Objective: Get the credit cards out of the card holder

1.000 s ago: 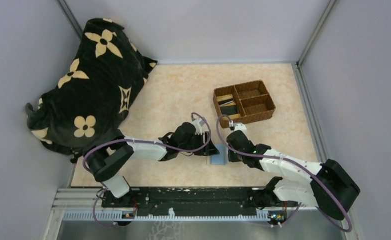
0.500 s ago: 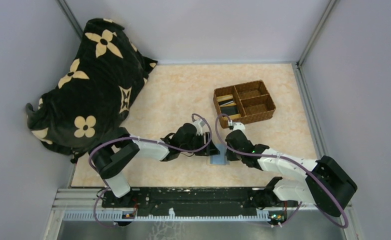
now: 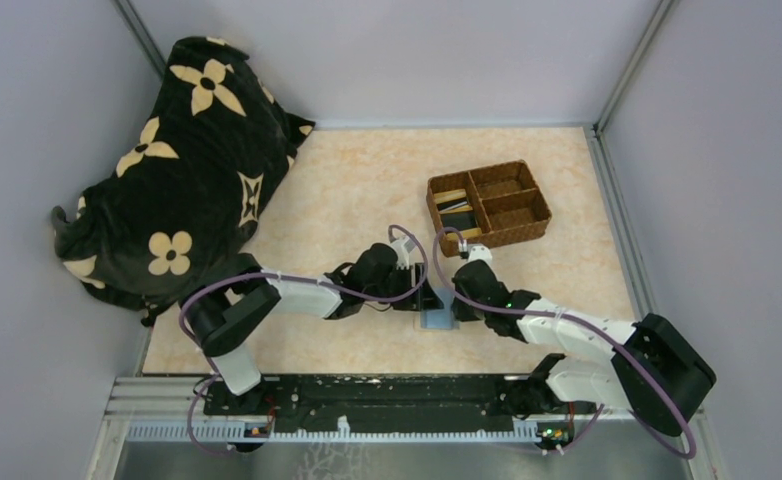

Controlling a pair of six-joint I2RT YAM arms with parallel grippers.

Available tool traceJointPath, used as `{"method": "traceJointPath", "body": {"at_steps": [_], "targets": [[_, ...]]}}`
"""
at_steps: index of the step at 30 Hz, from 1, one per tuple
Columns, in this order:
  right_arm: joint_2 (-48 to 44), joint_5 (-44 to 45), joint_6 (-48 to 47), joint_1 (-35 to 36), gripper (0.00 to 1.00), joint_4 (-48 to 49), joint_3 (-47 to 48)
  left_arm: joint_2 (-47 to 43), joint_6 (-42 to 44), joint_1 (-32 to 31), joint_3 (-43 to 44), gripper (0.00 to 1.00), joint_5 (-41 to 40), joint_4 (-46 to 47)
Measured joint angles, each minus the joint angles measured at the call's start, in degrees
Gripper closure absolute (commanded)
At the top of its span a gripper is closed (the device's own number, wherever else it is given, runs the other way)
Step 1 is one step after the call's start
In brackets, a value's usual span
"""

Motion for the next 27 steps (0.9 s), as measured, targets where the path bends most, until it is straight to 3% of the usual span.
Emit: {"method": "traceJointPath", "body": {"at_steps": [27], "targets": [[-4.2,1.53,-0.09,-0.87,1.0,-2.67,-1.77,1.46,0.68,-3.45,5.25,0.37,-0.76,-6.69]]}}
